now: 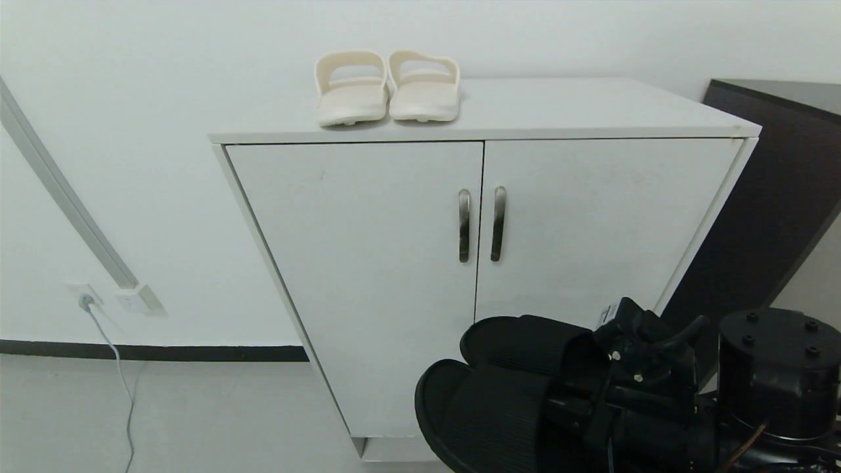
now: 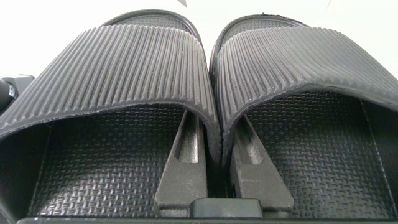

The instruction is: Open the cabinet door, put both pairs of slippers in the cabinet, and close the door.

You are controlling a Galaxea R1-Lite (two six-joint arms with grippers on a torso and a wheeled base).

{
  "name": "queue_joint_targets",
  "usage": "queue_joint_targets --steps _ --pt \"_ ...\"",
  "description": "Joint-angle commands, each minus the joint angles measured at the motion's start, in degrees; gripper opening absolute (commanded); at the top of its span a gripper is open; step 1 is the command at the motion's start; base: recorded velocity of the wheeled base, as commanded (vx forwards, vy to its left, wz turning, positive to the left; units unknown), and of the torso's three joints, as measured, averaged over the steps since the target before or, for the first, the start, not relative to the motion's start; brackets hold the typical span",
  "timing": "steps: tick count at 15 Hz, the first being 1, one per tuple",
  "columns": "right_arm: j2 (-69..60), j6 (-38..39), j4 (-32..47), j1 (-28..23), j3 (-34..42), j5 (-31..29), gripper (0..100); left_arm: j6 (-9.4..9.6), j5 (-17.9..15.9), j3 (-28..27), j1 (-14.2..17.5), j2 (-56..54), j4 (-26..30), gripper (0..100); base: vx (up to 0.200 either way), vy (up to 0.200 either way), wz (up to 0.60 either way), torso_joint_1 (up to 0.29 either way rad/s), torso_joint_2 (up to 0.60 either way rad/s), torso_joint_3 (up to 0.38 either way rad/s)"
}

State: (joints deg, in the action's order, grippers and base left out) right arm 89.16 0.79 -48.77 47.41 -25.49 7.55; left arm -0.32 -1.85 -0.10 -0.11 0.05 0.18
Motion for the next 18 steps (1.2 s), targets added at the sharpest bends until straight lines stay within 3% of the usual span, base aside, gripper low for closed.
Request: queue_joint_targets --steps 1,6,13,15,16,17,18 --pt "-0.13 0.0 0.0 0.14 0.09 0.01 0 -0.03 0.01 0.01 0.02 0.04 -0.01 100 0.0 0.0 0.0 -0.032 0.45 0.383" --pt "0.05 0.0 -0.97 0.14 0.62 0.01 0 0.05 -0.08 -0.08 -0.07 0.21 0.08 100 0.0 0.0 0.0 -0.019 0.35 0.329" --pt "0.13 0.0 -0.97 0.23 1.23 -0.08 0 1.11 0.01 -0.34 -0.07 3.12 -0.09 100 0.0 0.0 0.0 0.0 0.02 0.02" --pt "0.13 -0.18 -1.41 0.23 1.58 -0.08 0 0.05 0.1 -5.35 -0.07 3.2 -0.53 100 0.0 0.0 0.0 0.0 0.0 0.0" --pt "0.13 -1.5 -2.03 0.4 2.55 0.01 0 0.93 -0.61 -9.57 -0.07 3.73 0.26 100 0.0 0.0 0.0 0.0 0.0 0.0" --pt "0.22 -1.93 -2.64 0.4 2.64 0.01 0 3.57 -1.84 -9.75 -0.07 7.77 0.26 100 0.0 0.0 0.0 0.0 0.0 0.0" --pt "0.13 -1.85 -3.26 0.4 2.73 -0.16 0 3.83 -3.42 -9.57 -0.24 12.43 0.08 100 0.0 0.0 0.0 0.0 0.0 0.0"
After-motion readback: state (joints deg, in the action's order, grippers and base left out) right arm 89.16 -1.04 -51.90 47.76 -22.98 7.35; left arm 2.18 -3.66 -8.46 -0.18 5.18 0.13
